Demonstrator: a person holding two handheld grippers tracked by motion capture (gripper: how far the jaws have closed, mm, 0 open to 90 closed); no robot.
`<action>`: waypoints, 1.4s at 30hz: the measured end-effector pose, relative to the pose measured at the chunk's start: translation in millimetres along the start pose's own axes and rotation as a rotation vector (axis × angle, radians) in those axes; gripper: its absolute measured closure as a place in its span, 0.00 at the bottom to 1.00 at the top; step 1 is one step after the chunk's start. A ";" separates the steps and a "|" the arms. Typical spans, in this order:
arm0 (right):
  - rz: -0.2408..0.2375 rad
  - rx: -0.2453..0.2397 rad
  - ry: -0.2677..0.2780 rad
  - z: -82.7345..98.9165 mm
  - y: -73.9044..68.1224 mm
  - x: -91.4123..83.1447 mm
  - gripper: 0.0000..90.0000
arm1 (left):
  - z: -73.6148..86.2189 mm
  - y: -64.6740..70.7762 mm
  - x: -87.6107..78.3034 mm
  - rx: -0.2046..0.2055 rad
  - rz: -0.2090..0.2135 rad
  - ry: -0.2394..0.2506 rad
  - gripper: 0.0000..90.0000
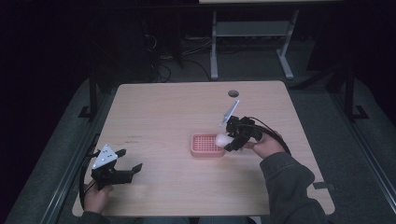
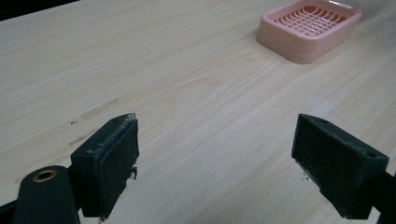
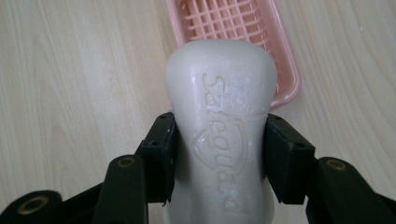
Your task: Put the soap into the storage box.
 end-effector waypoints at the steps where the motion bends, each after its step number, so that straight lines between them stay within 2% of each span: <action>1: -0.005 0.001 -0.001 -1.5 0.5 0.2 0.54 | 0.1 0.0 0.2 0.002 0.000 -0.001 0.16; 31: -0.018 -0.071 -0.013 -46.1 6.0 16.9 0.54 | 0.3 -0.1 -0.2 -0.005 -0.002 0.003 0.16; 42: -0.030 -0.069 -0.029 -53.0 9.8 30.5 0.54 | 0.4 -1.1 -1.1 -0.013 -0.005 0.008 0.16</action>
Point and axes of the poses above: each handheld gripper's, and its own axes: x roughly forward along the jaws, z roughly out of its underside, y roughly to its right, the point moved 2 cm from there along x, roughly forward along the jaws
